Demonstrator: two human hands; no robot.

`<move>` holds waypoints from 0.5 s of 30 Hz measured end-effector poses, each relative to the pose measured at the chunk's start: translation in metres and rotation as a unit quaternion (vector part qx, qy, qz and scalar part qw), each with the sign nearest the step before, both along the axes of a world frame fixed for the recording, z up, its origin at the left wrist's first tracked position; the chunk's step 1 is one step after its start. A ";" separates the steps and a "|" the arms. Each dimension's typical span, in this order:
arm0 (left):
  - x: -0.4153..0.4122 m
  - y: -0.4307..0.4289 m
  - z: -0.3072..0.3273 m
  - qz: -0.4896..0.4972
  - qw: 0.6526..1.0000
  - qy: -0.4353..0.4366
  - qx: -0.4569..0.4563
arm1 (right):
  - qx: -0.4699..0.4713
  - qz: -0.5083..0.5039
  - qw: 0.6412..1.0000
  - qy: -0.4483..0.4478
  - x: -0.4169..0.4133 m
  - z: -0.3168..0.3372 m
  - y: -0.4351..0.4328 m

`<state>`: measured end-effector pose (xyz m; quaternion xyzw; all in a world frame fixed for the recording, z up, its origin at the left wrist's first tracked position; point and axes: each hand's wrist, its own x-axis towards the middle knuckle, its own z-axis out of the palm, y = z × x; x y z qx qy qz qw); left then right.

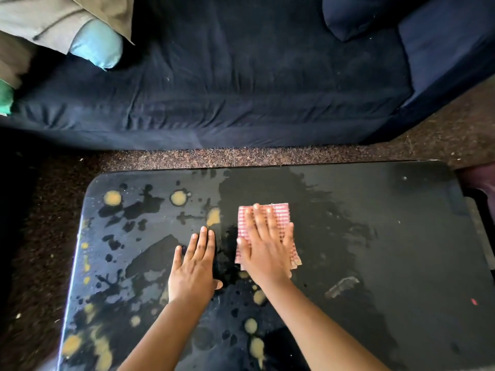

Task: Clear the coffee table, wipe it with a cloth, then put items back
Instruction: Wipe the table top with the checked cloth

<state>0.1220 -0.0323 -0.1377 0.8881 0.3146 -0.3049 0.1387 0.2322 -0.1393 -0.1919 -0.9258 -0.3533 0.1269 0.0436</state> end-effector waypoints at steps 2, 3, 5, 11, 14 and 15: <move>0.000 0.001 -0.001 -0.003 1.000 -0.002 0.003 | 0.012 0.051 0.999 0.015 -0.014 0.002 0.008; 0.000 0.001 -0.001 -0.004 1.000 0.000 0.001 | 0.010 0.071 0.997 0.018 -0.012 0.001 0.005; 0.000 0.001 0.000 -0.006 1.000 0.008 -0.002 | 0.000 0.068 0.998 0.004 -0.001 -0.002 -0.015; 0.001 0.001 0.000 -0.025 0.999 0.032 -0.005 | -0.001 -0.074 0.997 -0.005 -0.004 -0.001 -0.030; 0.002 0.001 -0.002 -0.027 0.999 0.035 -0.003 | 0.018 0.022 0.999 0.019 -0.034 0.000 -0.003; 0.003 0.002 -0.001 -0.025 0.999 0.038 -0.005 | 0.018 0.050 0.998 0.020 -0.036 0.000 -0.002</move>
